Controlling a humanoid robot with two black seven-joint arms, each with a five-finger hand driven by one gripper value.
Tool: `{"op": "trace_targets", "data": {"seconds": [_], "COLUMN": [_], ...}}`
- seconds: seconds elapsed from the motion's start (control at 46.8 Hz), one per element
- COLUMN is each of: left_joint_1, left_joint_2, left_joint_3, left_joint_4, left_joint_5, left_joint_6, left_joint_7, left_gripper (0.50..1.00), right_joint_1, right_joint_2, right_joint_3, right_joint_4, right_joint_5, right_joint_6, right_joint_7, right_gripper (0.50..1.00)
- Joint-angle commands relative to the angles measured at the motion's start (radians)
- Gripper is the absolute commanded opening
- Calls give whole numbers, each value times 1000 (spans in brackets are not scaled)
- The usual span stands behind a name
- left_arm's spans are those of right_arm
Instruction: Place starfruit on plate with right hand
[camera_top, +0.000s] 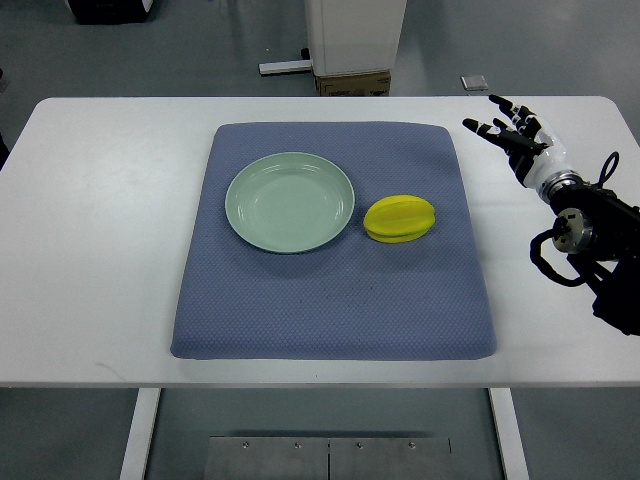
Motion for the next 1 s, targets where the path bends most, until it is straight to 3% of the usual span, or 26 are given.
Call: {"op": "trace_targets", "data": {"seconds": [0.0,0.983], "left_joint_1": [0,2], "left_joint_2": [0,0], "left_joint_3": [0,0], "left_joint_4": [0,0], "left_joint_5": [0,0], "left_joint_6": [0,0], "left_joint_7": [0,0], "left_gripper": [1000,1000], "right_joint_1": [-1,8], "right_joint_2": [0,-1], "right_joint_3": [0,0], "right_joint_4": [0,-3], "right_joint_5": [0,0], "right_joint_6": [0,0], "right_joint_7": [0,0], "right_gripper": [1000,1000]}}
